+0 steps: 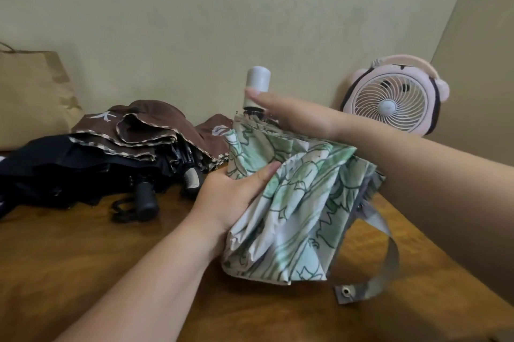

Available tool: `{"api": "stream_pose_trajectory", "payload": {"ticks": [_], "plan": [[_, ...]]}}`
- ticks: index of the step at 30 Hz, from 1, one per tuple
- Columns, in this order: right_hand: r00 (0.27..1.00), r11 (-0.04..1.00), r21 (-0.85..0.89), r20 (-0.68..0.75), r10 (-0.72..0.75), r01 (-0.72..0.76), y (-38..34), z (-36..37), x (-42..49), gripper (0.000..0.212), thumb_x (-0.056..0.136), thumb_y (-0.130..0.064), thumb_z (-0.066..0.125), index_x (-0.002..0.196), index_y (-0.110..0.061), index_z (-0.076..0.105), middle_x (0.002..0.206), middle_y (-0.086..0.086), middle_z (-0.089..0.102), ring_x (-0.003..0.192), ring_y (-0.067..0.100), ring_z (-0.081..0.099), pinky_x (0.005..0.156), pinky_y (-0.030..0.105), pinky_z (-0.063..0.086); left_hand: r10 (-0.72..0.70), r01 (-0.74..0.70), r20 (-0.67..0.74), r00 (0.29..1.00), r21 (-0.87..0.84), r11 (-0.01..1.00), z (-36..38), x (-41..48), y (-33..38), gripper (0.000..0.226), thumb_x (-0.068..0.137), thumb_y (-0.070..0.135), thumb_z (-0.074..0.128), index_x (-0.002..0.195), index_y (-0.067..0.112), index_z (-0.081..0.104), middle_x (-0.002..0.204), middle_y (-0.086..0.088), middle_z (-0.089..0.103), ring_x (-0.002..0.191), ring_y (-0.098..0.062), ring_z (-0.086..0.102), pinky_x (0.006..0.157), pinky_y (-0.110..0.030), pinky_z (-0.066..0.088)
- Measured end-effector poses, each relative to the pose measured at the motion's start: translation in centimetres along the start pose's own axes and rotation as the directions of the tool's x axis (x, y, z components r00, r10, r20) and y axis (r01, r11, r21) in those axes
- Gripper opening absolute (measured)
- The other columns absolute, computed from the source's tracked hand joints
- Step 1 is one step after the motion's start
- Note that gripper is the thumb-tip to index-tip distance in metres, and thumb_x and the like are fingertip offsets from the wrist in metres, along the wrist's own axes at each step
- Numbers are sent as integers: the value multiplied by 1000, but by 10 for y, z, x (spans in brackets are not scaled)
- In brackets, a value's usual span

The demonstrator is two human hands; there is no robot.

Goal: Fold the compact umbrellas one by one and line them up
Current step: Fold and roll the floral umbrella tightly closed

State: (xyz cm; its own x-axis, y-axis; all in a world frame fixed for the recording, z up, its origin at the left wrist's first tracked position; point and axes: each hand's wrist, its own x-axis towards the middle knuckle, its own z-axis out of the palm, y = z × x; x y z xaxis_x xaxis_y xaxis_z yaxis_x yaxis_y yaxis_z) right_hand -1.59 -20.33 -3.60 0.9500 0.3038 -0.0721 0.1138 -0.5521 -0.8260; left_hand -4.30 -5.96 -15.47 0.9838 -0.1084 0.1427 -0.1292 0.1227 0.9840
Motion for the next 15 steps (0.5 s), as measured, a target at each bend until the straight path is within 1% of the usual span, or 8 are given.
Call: {"api": "stream_pose_trajectory", "payload": {"ticks": [3, 5, 6, 7, 9, 11, 13, 15], "plan": [[985, 941, 320, 159, 59, -108, 22, -14, -27, 48, 92, -65, 47, 107, -25, 70, 106, 8, 77, 93, 17, 76, 76, 25, 61, -59, 61, -90, 994, 22, 998, -8, 9, -3, 70, 47, 68, 92, 98, 20, 82, 97, 11, 80, 98, -10, 74, 90, -28, 54], [936, 922, 359, 352, 8, -142, 40, -21, -50, 61, 81, -68, 64, 114, -19, 76, 121, 9, 74, 112, 24, 71, 89, 34, 60, -97, 96, -156, 983, -16, 995, -11, 11, -7, 66, 52, 63, 94, 100, 20, 82, 96, 8, 80, 96, -17, 75, 96, -38, 56], [923, 940, 312, 385, 6, -137, 45, -21, -58, 66, 73, -69, 74, 117, -20, 75, 125, 8, 72, 116, 27, 69, 95, 41, 58, -120, 113, -177, 977, -49, 992, -11, 11, -9, 63, 55, 59, 95, 103, 20, 81, 97, 7, 80, 96, -18, 76, 97, -42, 56], [936, 965, 233, 352, 31, -120, 48, -21, -65, 70, 66, -67, 81, 117, -20, 75, 122, 6, 74, 114, 27, 70, 97, 47, 57, -134, 121, -194, 972, -77, 990, -10, 11, -10, 58, 59, 53, 96, 104, 20, 80, 97, 7, 80, 95, -19, 76, 97, -44, 57], [995, 997, -2, 62, 80, -80, 50, -18, -68, 69, 59, -64, 84, 111, -20, 72, 107, 1, 78, 102, 24, 74, 91, 53, 60, -92, 79, -241, 966, -64, 995, -6, 9, -10, 40, 69, 38, 95, 102, 22, 80, 96, 9, 80, 94, -16, 76, 94, -45, 59], [980, 985, -148, -193, 55, -85, 49, -9, -66, 73, 53, -68, 82, 112, -28, 67, 99, -4, 78, 90, 15, 75, 75, 41, 64, -5, 11, -296, 955, 19, 1000, -2, 7, -8, 35, 71, 30, 95, 101, 24, 79, 96, 14, 79, 93, -8, 75, 90, -40, 60], [969, 991, -105, -241, 59, -86, 52, 1, -62, 80, 51, -70, 86, 119, -35, 61, 101, -10, 76, 87, 11, 75, 69, 39, 64, 43, -19, -322, 946, 79, 997, -1, 6, -9, 43, 67, 31, 97, 104, 26, 76, 98, 16, 78, 93, -5, 74, 88, -38, 61], [981, 994, -77, -182, 60, -75, 62, 9, -54, 77, 57, -61, 90, 122, -36, 58, 105, -12, 76, 91, 11, 75, 73, 44, 65, 22, -11, -277, 961, 41, 999, -1, 4, -9, 41, 68, 28, 96, 104, 23, 77, 99, 10, 79, 95, -12, 76, 88, -43, 61]]}}
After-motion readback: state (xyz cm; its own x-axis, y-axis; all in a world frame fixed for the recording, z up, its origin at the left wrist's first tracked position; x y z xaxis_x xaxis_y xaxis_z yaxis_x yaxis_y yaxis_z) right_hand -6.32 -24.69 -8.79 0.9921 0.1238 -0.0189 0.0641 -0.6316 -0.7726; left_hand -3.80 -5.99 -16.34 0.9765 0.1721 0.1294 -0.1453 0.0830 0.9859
